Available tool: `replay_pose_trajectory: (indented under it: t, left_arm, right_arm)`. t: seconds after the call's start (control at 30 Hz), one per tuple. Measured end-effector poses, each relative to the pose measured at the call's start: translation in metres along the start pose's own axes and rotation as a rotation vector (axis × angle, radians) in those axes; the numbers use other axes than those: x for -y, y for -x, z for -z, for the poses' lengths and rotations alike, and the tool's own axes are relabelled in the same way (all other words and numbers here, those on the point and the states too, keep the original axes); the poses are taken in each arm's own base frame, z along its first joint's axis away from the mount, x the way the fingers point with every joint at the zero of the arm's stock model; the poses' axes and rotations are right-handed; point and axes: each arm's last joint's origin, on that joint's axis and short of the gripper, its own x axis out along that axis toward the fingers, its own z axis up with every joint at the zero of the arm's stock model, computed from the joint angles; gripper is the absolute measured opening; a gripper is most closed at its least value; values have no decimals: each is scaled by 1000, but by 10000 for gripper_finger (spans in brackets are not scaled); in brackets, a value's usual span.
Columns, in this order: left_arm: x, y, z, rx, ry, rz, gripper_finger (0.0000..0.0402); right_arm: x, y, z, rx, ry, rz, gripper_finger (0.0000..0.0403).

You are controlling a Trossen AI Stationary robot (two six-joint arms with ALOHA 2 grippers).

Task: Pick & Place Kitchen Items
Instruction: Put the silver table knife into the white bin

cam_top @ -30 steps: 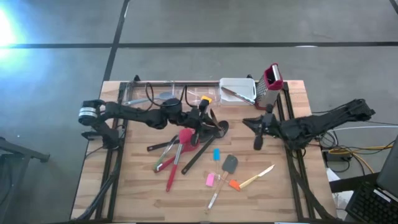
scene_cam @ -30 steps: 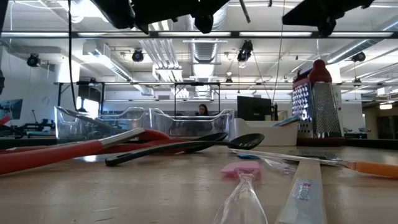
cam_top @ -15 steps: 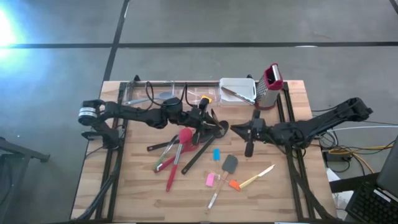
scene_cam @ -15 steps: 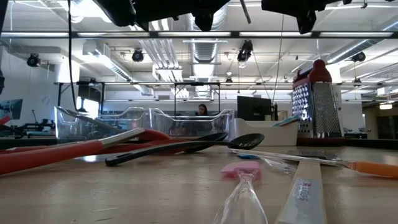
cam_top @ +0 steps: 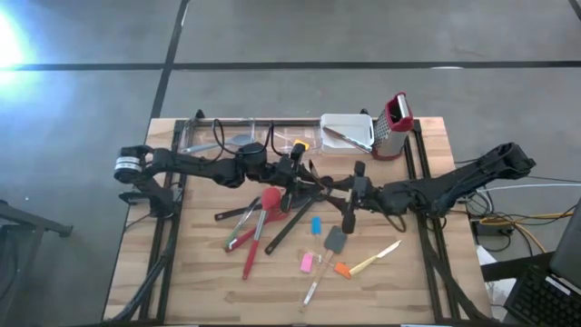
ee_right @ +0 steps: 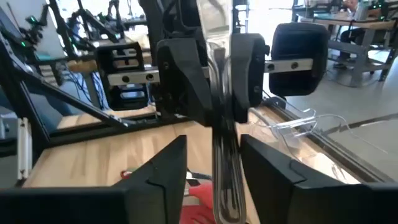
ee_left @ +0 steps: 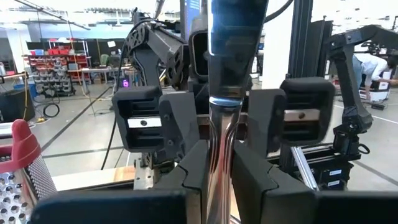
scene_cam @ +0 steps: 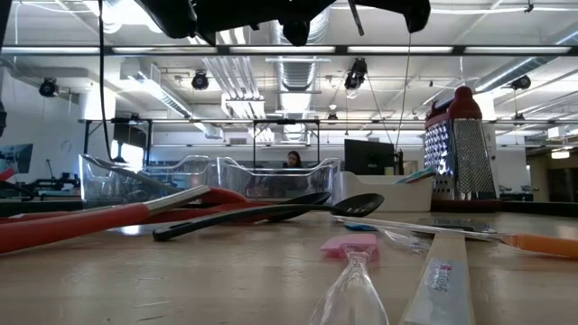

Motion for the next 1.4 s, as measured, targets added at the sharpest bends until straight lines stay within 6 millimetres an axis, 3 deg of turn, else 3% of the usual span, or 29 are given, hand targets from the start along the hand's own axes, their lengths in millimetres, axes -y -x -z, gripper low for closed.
replay_pose_trajectory:
  t: [0.23,0.5,0.73,0.93,1.13,1.4]
  left_arm:
    - [0,0,0,0,0,0,46]
    - [0,0,2,-18,8,1,46]
    - [0,0,2,-26,11,-6,49]
    - [-3,10,-7,-78,7,-9,160]
    - [-7,37,-14,-296,54,-79,227]
    - [9,82,-25,-350,40,-237,231]
  right_arm:
    - [-4,-17,1,-52,28,37,148]
    - [-5,-19,-1,-62,49,64,51]
    - [-3,-13,-10,-107,72,61,51]
    - [5,-6,-42,-171,107,123,51]
    - [28,1,-73,-312,129,253,51]
    - [96,0,-82,-601,58,556,52]
